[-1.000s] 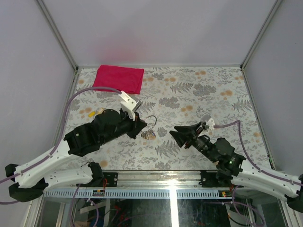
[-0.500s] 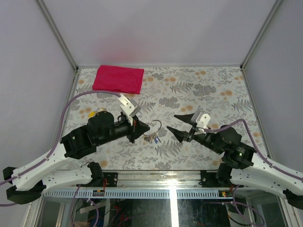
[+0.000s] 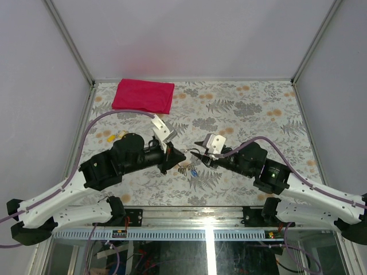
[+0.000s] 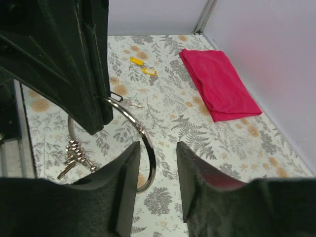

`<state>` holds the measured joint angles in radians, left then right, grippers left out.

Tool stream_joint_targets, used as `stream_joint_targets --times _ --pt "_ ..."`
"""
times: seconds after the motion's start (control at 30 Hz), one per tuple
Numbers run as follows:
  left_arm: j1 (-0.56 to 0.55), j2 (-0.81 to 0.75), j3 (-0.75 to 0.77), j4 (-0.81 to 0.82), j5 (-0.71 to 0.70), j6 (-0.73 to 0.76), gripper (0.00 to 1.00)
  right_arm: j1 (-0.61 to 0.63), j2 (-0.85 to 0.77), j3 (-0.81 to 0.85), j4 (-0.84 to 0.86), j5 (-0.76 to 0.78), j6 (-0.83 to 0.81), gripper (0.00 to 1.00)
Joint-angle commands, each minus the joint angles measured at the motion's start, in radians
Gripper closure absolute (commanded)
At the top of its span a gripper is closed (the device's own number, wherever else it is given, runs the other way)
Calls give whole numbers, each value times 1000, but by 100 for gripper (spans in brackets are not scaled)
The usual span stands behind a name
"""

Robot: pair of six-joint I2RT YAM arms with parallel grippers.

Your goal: Put the keys on the keyring

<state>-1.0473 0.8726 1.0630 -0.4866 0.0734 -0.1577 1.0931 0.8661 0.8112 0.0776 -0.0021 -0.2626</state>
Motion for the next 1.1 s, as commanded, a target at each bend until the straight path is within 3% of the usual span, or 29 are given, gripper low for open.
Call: stream_joint_targets --times 0.0,0.1,0.23,0.4,0.53,0.7,1.07 --pt "-4 -4 16 80 32 26 100 6 32 79 24 10 -42 67" --pt "-3 -11 7 80 15 24 100 7 33 87 40 15 -25 86" --pt "-5 -32 -14 96 -19 16 95 5 39 143 -22 32 -5 98" --pt "-4 -101 -77 171 -141 11 56 5 58 254 -174 155 18 100" --pt "-4 -173 -154 276 -168 52 45 7 38 311 -282 220 -21 100" --pt "-5 -220 -223 383 -77 106 40 7 -43 310 -324 145 -116 100" --pt "-5 -181 -275 577 96 187 41 6 -152 319 -371 -66 -307 98"
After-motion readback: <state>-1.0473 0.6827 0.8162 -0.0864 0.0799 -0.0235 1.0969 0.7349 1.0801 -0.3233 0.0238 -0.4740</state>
